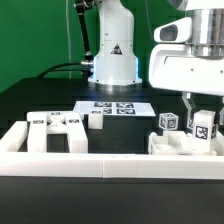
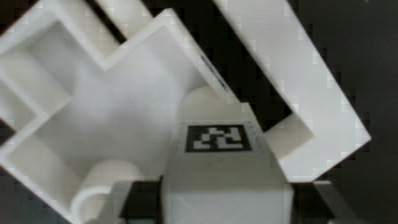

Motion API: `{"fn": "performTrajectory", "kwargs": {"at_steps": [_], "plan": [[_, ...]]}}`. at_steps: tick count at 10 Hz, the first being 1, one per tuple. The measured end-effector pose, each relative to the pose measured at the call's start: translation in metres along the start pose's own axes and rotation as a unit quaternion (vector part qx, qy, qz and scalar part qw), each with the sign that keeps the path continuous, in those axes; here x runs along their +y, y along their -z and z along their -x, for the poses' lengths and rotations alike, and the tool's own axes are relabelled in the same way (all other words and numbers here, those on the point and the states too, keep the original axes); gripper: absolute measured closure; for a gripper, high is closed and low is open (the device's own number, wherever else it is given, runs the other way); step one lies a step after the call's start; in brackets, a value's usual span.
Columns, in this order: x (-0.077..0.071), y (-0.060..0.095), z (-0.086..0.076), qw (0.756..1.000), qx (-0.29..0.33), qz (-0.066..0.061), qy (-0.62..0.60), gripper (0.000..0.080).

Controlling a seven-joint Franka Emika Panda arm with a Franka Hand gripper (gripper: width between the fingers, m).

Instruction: Assemble chair

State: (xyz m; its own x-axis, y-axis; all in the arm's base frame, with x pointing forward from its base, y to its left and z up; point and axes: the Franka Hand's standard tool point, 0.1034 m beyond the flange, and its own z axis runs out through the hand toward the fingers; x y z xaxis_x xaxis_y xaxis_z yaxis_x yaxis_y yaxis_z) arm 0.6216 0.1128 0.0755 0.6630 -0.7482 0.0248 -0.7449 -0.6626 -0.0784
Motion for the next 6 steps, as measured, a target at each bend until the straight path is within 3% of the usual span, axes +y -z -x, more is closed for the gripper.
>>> {"fn": "performTrajectory", "kwargs": {"at_steps": [4,5,6], "plan": [[-0.0012,0.0004,0.0008,0.997,-0.002,-0.002,-0.072,0.0509],[-0.0010,0.0003,0.0007,0.998,-0.002,-0.002,-0.060,0.0368],[-0.0010,0.0003,0.0008,0.999,-0.002,-0.002,-0.043,0.0368]]}}
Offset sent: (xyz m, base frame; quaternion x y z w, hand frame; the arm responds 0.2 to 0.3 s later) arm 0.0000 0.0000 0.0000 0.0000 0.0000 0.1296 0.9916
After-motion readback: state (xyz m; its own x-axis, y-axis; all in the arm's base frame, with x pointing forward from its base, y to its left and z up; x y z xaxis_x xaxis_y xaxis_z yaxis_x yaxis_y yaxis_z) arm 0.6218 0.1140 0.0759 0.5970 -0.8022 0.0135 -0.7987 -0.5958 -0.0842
